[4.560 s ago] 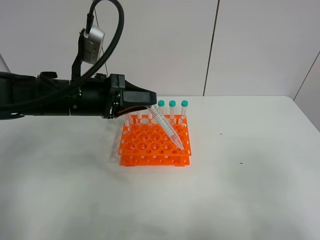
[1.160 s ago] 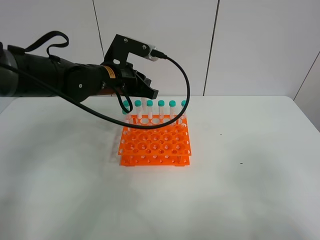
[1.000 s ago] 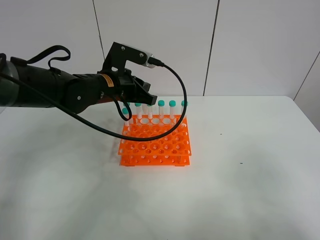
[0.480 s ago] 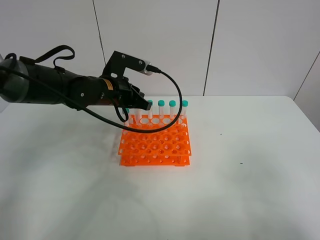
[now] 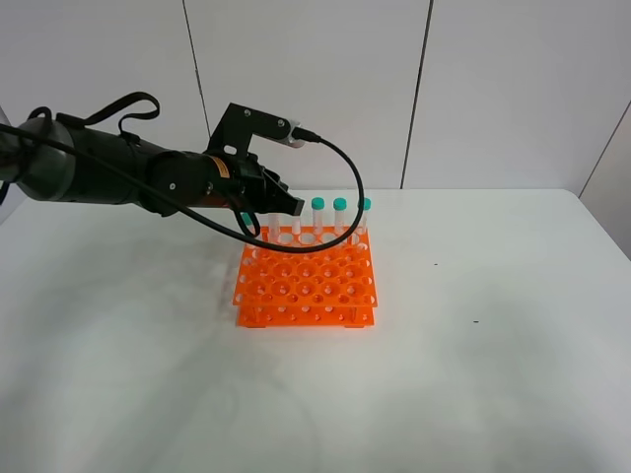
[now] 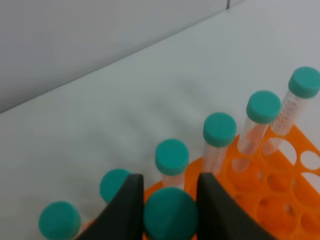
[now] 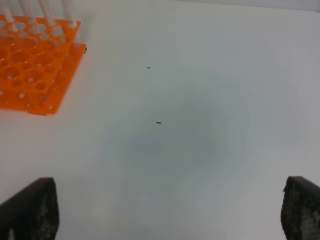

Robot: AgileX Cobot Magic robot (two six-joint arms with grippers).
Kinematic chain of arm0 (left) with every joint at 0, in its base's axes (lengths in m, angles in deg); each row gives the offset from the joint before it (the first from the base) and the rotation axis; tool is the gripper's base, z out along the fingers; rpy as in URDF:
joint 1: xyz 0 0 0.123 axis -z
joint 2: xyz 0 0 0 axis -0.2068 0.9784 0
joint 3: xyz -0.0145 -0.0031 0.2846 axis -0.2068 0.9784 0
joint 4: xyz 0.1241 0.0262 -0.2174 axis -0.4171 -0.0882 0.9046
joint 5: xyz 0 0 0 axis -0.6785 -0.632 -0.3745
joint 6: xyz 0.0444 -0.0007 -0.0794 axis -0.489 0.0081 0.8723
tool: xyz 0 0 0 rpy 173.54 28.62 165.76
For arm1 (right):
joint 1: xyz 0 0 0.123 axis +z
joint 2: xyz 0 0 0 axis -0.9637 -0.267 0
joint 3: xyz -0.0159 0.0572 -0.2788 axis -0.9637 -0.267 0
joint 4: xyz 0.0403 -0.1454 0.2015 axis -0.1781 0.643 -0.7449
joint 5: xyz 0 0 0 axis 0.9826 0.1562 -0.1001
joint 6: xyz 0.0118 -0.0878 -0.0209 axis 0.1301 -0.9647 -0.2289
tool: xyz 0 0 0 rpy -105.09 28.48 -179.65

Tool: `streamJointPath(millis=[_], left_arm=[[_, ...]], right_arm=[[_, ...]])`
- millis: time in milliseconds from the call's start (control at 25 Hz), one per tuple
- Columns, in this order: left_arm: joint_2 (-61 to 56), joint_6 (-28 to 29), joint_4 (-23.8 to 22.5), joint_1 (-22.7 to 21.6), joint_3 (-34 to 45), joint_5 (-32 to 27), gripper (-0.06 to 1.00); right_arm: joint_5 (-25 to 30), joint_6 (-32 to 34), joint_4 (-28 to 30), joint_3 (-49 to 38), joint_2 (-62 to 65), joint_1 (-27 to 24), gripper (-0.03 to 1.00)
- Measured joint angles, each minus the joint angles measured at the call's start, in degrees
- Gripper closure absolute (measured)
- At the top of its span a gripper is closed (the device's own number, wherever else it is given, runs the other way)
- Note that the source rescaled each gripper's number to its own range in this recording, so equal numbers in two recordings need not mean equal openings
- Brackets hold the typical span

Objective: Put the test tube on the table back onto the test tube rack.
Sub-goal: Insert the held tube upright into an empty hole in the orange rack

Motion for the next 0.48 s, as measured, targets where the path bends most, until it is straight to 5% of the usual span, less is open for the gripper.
streamJointPath(millis=[480], left_arm=[[0.00, -1.61, -0.22, 0.00, 0.00, 0.79, 0.94]], right_arm=[[0.00, 0.00, 0.00, 0.00, 0.00, 0.00, -0.01]])
